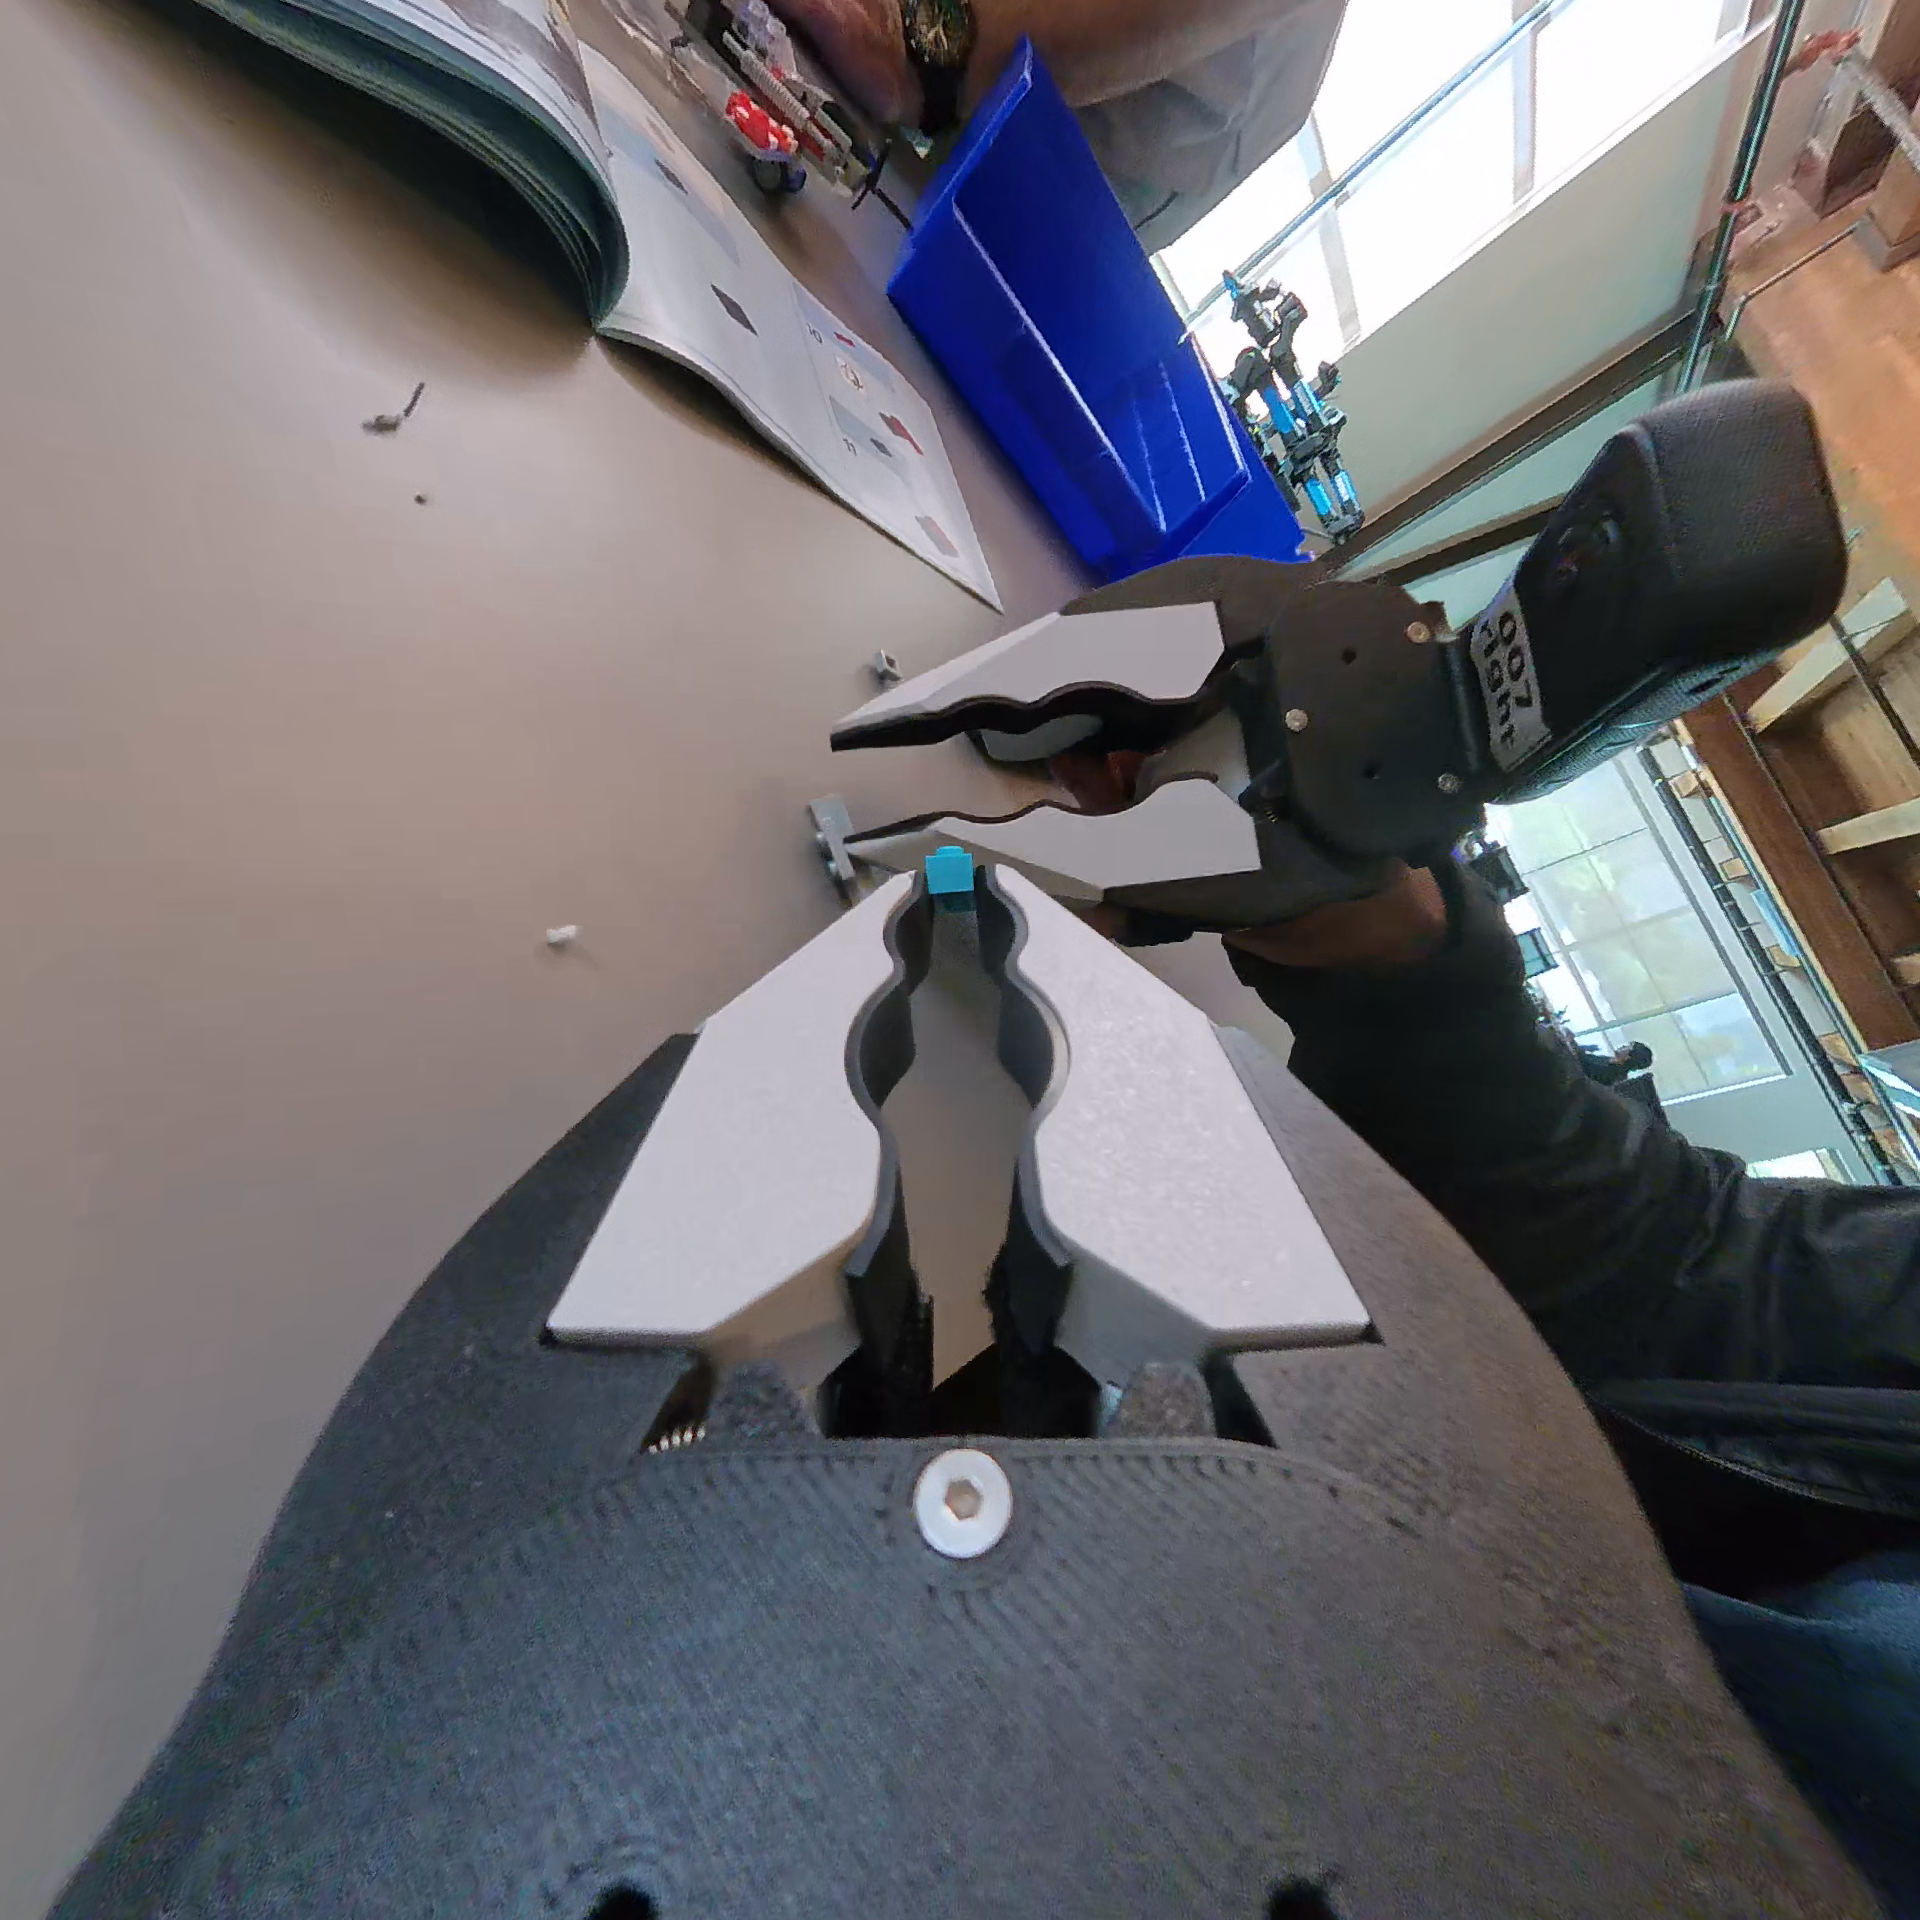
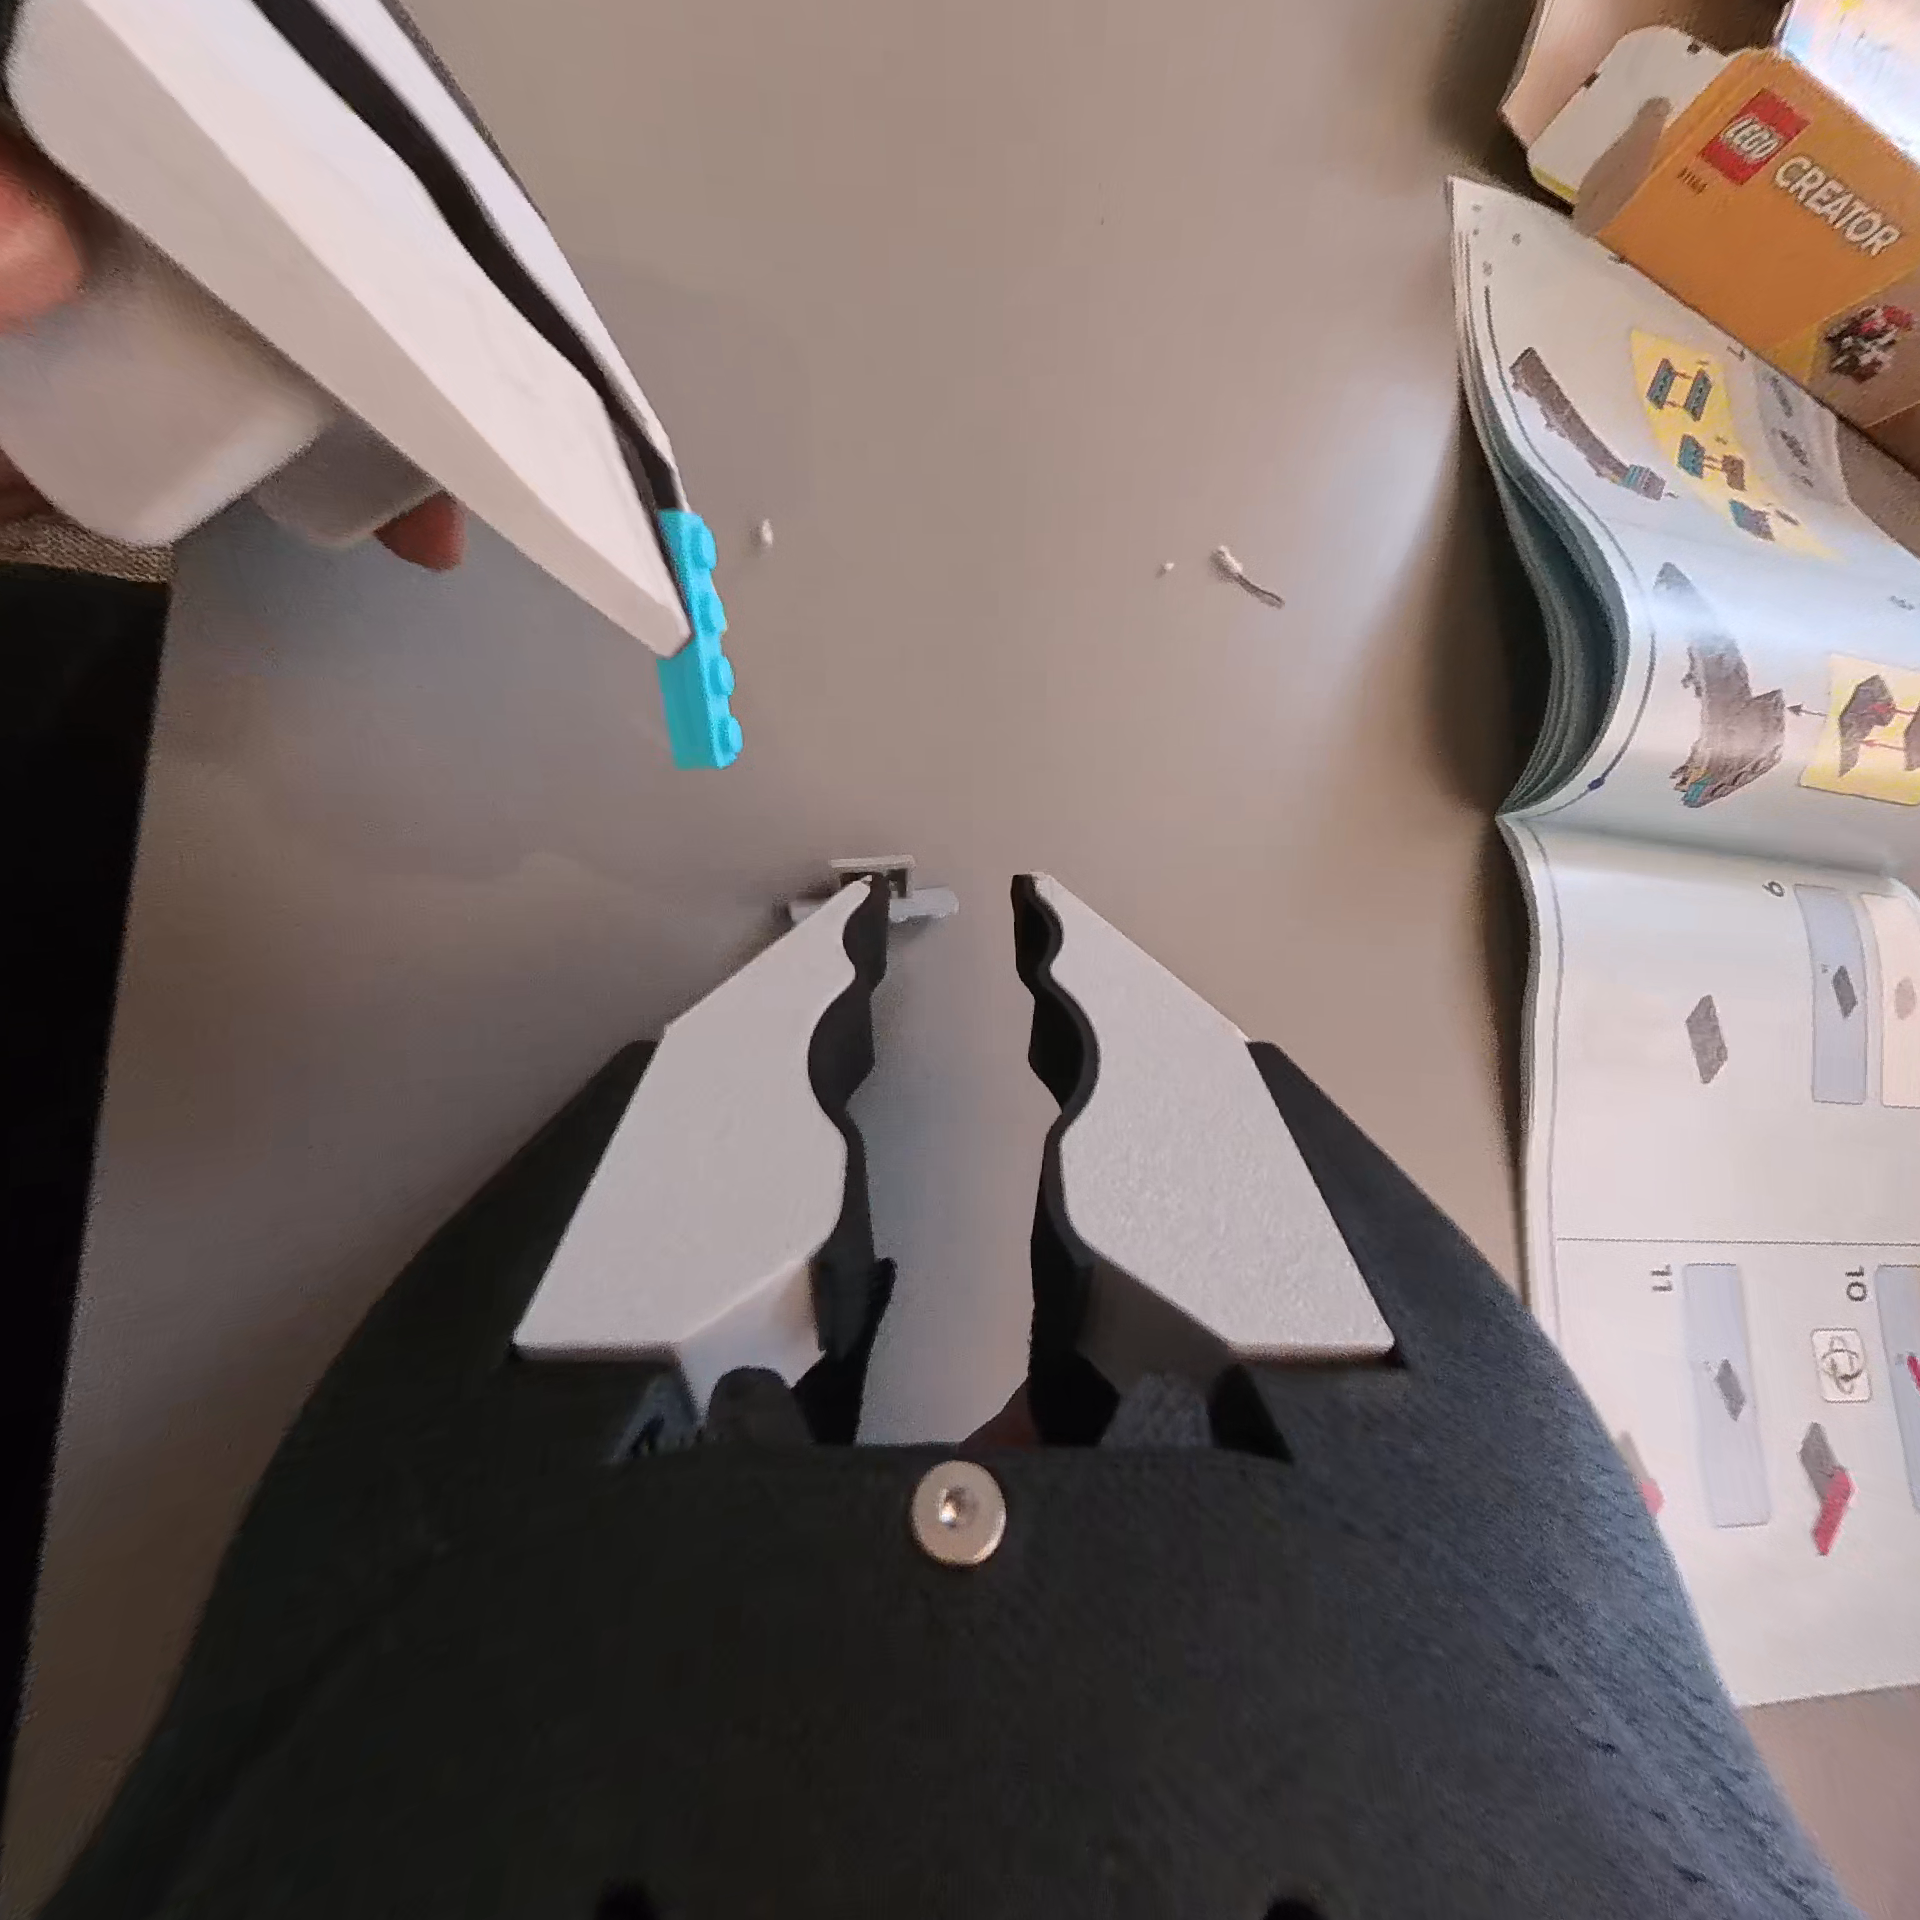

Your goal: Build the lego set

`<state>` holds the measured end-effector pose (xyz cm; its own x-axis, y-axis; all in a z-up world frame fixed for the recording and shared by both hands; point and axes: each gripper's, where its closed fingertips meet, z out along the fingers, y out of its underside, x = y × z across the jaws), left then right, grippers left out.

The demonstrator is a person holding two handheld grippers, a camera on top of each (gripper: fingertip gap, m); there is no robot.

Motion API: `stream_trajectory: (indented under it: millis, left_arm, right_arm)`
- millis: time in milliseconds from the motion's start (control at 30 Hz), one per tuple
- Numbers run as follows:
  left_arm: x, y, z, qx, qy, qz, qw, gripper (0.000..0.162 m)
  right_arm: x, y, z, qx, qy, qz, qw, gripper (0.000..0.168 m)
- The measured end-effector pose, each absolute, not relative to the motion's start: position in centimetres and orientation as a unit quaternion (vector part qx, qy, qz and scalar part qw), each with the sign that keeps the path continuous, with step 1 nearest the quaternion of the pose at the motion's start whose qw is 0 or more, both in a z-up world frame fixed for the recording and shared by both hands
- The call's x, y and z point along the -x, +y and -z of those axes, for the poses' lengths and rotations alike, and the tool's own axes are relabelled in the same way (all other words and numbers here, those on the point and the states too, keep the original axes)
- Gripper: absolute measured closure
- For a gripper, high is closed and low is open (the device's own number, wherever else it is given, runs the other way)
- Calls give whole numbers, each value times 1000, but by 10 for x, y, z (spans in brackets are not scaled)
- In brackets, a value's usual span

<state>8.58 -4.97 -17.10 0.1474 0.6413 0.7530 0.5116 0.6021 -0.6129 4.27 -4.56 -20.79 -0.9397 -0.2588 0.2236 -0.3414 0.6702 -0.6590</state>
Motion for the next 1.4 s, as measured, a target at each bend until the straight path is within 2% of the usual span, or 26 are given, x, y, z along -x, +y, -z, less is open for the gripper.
stream_trajectory:
  millis: [333, 500, 700, 967, 1400]
  left_arm:
    - [-85, -42, 175, 450, -657, -49, 603, 154]
    - [-85, -39, 173, 450, -654, -46, 606, 154]
    - [-85, -34, 172, 453, -650, -40, 608, 154]
    - [-86, -29, 174, 460, -649, -32, 605, 154]
    - [-86, -28, 179, 447, -658, -17, 606, 154]
  right_arm:
    - [-41, -26, 209, -41, -914, -391, 103, 150]
    - [-32, -15, 204, 32, -912, -400, 82, 148]
    - [-31, -22, 192, -113, -907, -401, 60, 137]
    - [-34, -25, 205, -325, -888, -320, 61, 137]
    - [-51, -17, 213, -290, -901, -318, 48, 152]
